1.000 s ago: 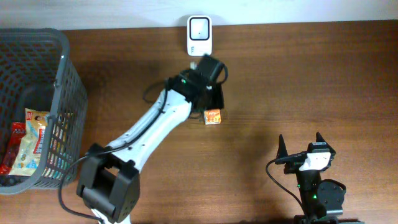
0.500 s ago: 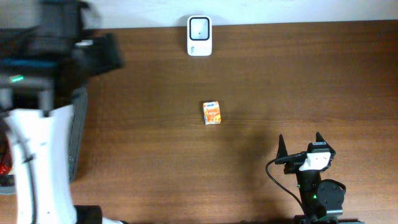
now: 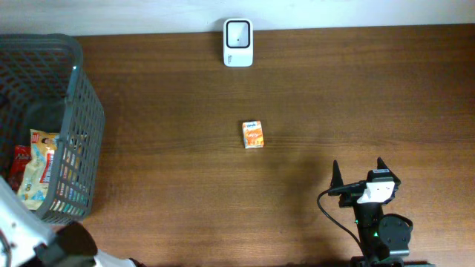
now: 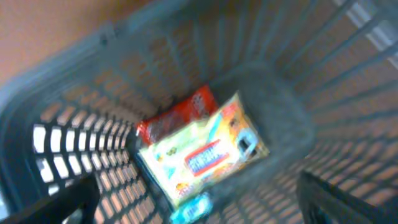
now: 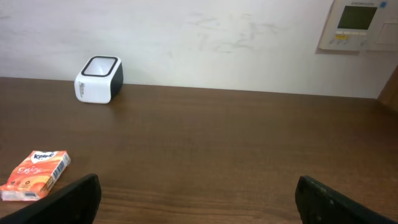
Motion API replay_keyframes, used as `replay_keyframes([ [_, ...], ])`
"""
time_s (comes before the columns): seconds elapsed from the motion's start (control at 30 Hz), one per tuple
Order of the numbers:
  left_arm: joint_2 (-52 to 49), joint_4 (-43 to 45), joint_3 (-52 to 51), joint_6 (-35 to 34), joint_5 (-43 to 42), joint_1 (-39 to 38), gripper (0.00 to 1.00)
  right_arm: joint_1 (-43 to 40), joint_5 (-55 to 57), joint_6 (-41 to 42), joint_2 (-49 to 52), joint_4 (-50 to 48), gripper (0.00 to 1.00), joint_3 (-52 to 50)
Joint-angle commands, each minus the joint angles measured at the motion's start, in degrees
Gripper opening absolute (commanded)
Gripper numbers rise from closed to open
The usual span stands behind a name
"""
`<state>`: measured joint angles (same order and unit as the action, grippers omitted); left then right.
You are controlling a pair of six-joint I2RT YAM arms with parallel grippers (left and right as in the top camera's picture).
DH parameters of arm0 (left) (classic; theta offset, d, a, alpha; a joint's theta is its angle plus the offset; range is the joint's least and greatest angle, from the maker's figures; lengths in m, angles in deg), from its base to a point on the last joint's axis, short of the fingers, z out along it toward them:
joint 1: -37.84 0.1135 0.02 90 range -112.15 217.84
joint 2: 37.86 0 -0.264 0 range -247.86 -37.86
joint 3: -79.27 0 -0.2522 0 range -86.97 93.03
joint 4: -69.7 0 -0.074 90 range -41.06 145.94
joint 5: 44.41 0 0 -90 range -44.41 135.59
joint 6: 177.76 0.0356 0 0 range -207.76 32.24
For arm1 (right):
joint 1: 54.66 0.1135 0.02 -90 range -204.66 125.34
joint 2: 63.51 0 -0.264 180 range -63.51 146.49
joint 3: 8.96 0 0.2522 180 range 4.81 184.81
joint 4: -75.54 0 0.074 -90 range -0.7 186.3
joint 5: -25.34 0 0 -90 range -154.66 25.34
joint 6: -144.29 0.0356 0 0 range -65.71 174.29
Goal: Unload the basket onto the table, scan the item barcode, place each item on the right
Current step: 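Return the left gripper to the basket and grasp the yellow snack bag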
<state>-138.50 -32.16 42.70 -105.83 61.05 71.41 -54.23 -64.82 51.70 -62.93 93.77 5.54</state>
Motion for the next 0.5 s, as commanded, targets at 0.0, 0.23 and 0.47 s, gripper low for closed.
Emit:
replay_keyframes([
  [0.0,-6.80,-3.34,0.33,0.61,-0.20,0.02,0.99,0.33,0.46,0.22,-0.37,0.22,0.99,-0.42],
  [0.23,-18.36,-5.03,0.33,0.61,-0.20,-0.17,1.00,0.33,0.46,0.22,-0.37,0.20,0.99,-0.42],
  [0.47,-28.79,-5.84,0.31,6.88,-0.15,-0.17,0.99,0.33,0.46,0.22,-0.39,0.20,0.99,-0.42],
])
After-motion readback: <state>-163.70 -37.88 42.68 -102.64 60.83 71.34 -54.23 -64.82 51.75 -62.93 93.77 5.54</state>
